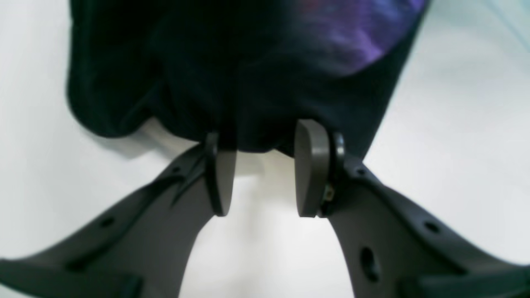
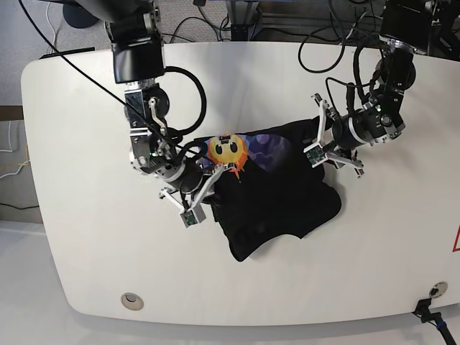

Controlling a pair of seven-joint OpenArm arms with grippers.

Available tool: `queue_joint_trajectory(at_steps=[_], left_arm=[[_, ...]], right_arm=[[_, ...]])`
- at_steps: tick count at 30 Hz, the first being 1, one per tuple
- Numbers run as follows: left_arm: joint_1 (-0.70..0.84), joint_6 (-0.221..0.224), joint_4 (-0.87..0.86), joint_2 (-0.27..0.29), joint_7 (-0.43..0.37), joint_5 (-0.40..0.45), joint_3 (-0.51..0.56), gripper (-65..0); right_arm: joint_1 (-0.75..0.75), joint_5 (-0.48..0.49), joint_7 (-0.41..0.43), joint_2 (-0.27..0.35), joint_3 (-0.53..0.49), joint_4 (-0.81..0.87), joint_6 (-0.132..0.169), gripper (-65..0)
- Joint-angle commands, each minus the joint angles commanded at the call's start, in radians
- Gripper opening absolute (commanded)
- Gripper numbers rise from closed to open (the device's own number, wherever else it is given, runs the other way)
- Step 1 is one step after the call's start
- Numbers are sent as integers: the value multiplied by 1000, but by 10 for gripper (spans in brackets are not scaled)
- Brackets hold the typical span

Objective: Fold the T-shirt properly
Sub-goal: 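Grasp the bundle with both grippers and flatten it into a square, then release the folded shirt and raise both grippers away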

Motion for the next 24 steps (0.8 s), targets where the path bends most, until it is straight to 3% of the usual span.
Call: queue_joint_trajectory(at_steps=[3,8,19,24], left_arm=[[14,0,-12,32,0,0,0,-439],[3,0,-117,52,-5,0,2,-439],[-25,0,-192,29,-6,0,-3,-439],[-11,0,-94,25,-3,0,-41,-439]], right_arm=[[2,0,71,0,0,-81,2,-650],[-74,-2,72,28,0,-83,5,-650],[-295,-2,66,49,3,149,-2,-650],[-305,0,66,49,3,213,-2,-650]])
